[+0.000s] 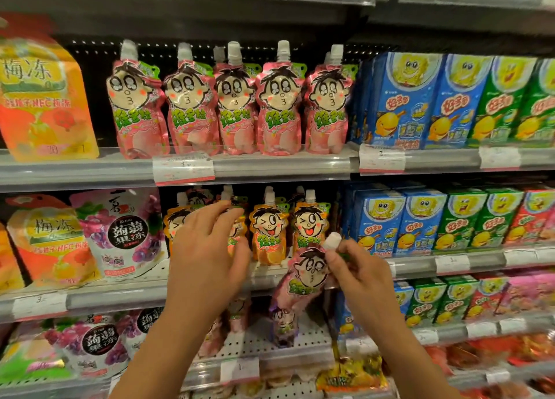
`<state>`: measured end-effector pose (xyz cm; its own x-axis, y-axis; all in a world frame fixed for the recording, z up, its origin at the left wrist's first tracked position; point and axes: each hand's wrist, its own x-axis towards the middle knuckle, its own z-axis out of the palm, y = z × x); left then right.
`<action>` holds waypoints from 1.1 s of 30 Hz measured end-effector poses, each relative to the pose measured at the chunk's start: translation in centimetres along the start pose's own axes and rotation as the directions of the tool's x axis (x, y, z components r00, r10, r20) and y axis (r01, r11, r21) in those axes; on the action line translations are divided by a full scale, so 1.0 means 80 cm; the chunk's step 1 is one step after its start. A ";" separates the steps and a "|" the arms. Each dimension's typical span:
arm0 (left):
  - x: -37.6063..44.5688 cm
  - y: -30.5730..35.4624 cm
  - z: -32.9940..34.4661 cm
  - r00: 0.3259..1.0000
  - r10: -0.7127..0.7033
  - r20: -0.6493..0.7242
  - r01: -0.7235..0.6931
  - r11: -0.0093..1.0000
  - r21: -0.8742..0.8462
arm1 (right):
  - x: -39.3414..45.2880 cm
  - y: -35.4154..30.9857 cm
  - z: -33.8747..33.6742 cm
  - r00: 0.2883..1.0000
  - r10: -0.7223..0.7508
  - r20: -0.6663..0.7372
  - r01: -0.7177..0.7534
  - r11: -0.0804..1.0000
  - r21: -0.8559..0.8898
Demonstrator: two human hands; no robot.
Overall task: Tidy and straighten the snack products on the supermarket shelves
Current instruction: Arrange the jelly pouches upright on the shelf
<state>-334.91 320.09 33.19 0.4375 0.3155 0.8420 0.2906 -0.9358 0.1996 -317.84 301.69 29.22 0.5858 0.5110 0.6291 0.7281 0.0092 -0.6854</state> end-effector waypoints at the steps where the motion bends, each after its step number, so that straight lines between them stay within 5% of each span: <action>1: 0.006 0.001 -0.002 1.000 0.010 -0.012 -0.010 1.000 0.015 | 0.004 -0.004 -0.006 1.000 0.002 -0.016 -0.002 1.000 0.012; 15: 0.040 -0.012 0.023 0.995 0.051 0.083 -0.069 0.968 0.240 | 0.070 -0.048 -0.075 0.982 -0.070 -0.174 0.076 0.997 0.028; 19: 0.044 -0.001 0.022 0.997 0.066 -0.048 -0.057 0.985 0.164 | 0.078 -0.050 -0.088 0.975 -0.087 -0.203 0.093 0.996 0.019; 23: 0.042 0.021 0.031 0.962 0.230 -0.149 -0.234 0.972 -0.010 | 0.074 -0.046 -0.096 0.975 -0.083 -0.206 0.087 0.996 0.013; 27: 0.046 0.048 0.064 0.993 0.054 0.107 -0.032 0.980 -0.197 | 0.063 -0.039 -0.108 0.974 -0.077 -0.212 0.075 0.997 -0.017; 33: 0.060 0.081 0.129 0.900 -0.122 0.420 0.201 0.968 -0.150 | 0.040 -0.022 -0.138 0.981 -0.066 -0.182 0.058 0.997 -0.048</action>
<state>-322.12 317.18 33.33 0.7151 0.4640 0.5228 0.2414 -0.8658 0.4382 -313.32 293.80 36.49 0.5914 0.3445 0.7290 0.7772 -0.0028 -0.6292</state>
